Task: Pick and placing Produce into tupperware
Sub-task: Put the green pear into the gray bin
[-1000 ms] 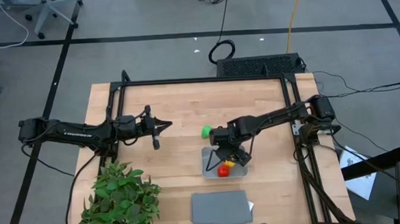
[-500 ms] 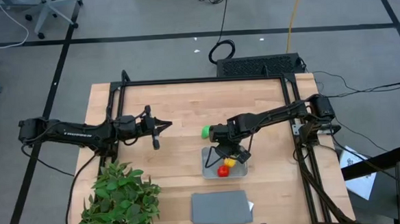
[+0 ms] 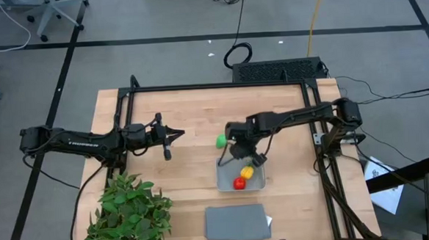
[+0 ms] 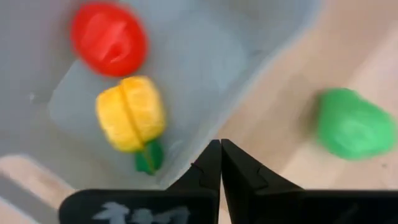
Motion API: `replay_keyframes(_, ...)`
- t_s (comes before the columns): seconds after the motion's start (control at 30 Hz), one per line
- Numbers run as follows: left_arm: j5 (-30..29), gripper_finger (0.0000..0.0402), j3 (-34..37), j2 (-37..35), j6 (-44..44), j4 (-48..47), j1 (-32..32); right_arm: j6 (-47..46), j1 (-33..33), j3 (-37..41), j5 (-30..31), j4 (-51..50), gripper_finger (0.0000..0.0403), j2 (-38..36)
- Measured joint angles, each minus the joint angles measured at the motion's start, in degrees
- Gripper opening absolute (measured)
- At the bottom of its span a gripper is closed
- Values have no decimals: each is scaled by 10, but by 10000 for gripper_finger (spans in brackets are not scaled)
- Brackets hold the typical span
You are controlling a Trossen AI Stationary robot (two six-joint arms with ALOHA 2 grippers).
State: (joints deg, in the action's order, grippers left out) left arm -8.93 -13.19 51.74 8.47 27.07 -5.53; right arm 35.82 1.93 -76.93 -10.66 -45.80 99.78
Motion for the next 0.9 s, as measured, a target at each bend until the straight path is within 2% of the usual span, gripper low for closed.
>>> replay_keyframes(0.07,0,26,0,0,0,0,0,-34,15,0,-17,17,1,-13)
replay_keyframes(0.2,0,26,0,0,0,0,0,-89,46,0,-119,50,0,-49)
replay_keyframes(0.3,0,26,0,0,0,0,0,-133,64,10,-176,111,0,-83)
replay_keyframes(0.47,0,26,0,0,-1,0,0,-207,88,50,-180,217,0,-151)
replay_keyframes(0.73,5,26,0,0,-10,0,0,-302,138,167,-179,387,0,-279)
replay_keyframes(0.9,5,26,0,0,-10,1,0,-336,142,244,-137,470,0,-349)
